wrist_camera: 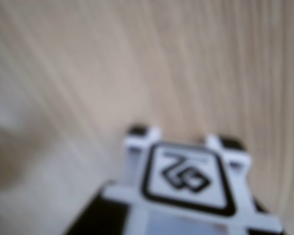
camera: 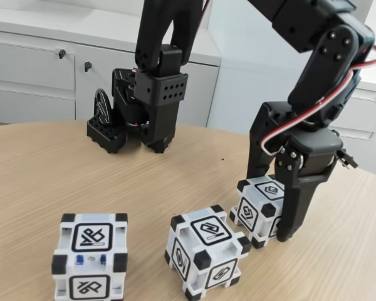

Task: Stack cubes from left to right.

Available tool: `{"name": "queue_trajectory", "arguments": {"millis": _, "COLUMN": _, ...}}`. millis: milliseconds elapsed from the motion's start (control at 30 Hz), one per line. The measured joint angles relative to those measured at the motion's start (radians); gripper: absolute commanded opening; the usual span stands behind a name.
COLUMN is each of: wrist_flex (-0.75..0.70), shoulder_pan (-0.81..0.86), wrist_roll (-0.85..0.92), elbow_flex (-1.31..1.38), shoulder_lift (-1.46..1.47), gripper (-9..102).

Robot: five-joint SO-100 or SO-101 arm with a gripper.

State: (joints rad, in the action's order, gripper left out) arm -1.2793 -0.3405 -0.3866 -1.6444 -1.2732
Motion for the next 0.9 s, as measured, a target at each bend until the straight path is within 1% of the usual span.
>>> {"name": "queue_trajectory", "arguments": {"millis": 367, "wrist_flex": -0.018, "shoulder_pan": 0.003, "wrist_roll": -0.002, "elbow_flex": 0.003, "shoulder_lift": -0.029, "gripper": 22}}
{"name": "queue_trajectory", "arguments": {"millis": 600, "wrist_flex": -0.018, "shoulder_pan": 0.029, "wrist_roll": 0.000, "elbow_flex": 0.003, "shoulder_lift": -0.328, "gripper": 23}}
{"name": "queue_trajectory", "arguments": {"millis": 733, "wrist_flex": -0.020, "shoulder_pan": 0.115, "wrist_roll": 0.006, "elbow_flex": 0.002, "shoulder_lift": -0.523, "gripper": 24}}
{"name": "queue_trajectory", "arguments": {"millis": 900, "wrist_flex": -0.020, "shoulder_pan": 0.288, "wrist_roll": 0.052, "elbow_flex": 0.002, "shoulder_lift": -0.681, "gripper": 23}}
